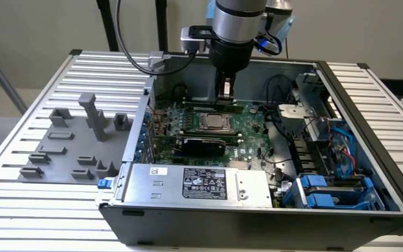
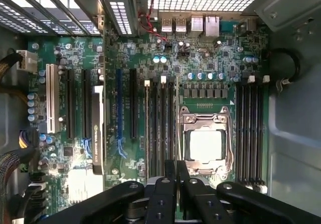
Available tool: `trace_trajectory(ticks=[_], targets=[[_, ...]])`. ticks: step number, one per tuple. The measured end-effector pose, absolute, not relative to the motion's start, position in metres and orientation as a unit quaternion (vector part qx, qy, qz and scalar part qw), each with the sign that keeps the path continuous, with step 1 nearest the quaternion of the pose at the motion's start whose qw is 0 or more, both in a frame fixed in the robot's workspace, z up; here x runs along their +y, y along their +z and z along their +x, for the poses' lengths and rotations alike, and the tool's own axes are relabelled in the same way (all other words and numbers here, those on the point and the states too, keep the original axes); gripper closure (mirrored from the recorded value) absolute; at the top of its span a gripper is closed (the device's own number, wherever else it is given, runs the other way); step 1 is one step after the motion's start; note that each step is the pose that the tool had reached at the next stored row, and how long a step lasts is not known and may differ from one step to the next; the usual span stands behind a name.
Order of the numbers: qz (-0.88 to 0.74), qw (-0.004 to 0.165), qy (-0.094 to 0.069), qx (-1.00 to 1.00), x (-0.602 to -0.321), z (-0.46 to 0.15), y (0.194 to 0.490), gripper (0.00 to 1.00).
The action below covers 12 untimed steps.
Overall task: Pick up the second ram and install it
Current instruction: 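Insert the second ram into the second slot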
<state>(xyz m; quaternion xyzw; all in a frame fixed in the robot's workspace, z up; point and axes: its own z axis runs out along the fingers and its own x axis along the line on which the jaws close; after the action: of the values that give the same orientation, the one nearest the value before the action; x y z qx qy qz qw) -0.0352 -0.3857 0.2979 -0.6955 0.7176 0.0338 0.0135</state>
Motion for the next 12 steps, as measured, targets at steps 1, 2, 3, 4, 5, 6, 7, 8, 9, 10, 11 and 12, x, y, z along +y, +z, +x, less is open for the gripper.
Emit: trace_trajectory(ticks=[1, 2, 3, 4, 5, 6, 7, 8, 9, 10, 11, 12], targets=[[-0.696, 0.013, 0.034, 0.717, -0.386, -0.035, 0.296, 1.00], [-0.696, 0.013, 0.034, 0.717, -0.386, -0.035, 0.294, 1.00], [-0.697, 0.013, 0.034, 0.717, -0.386, -0.035, 0.293, 1.00], [-0.697, 0.013, 0.034, 0.716, -0.385, -0.035, 0.291, 1.00], [-0.698, 0.013, 0.034, 0.716, -0.385, -0.035, 0.289, 1.00], [-0.698, 0.013, 0.034, 0.715, -0.385, -0.035, 0.287, 1.00], [-0.699, 0.013, 0.034, 0.715, -0.385, -0.035, 0.285, 1.00], [-0.699, 0.013, 0.034, 0.714, -0.385, -0.035, 0.283, 1.00], [-0.700, 0.013, 0.034, 0.713, -0.385, -0.035, 0.282, 1.00], [-0.700, 0.013, 0.034, 0.713, -0.385, -0.035, 0.280, 1.00], [-0.701, 0.013, 0.034, 0.712, -0.385, -0.035, 0.278, 1.00], [-0.702, 0.013, 0.034, 0.711, -0.385, -0.035, 0.276, 1.00]])
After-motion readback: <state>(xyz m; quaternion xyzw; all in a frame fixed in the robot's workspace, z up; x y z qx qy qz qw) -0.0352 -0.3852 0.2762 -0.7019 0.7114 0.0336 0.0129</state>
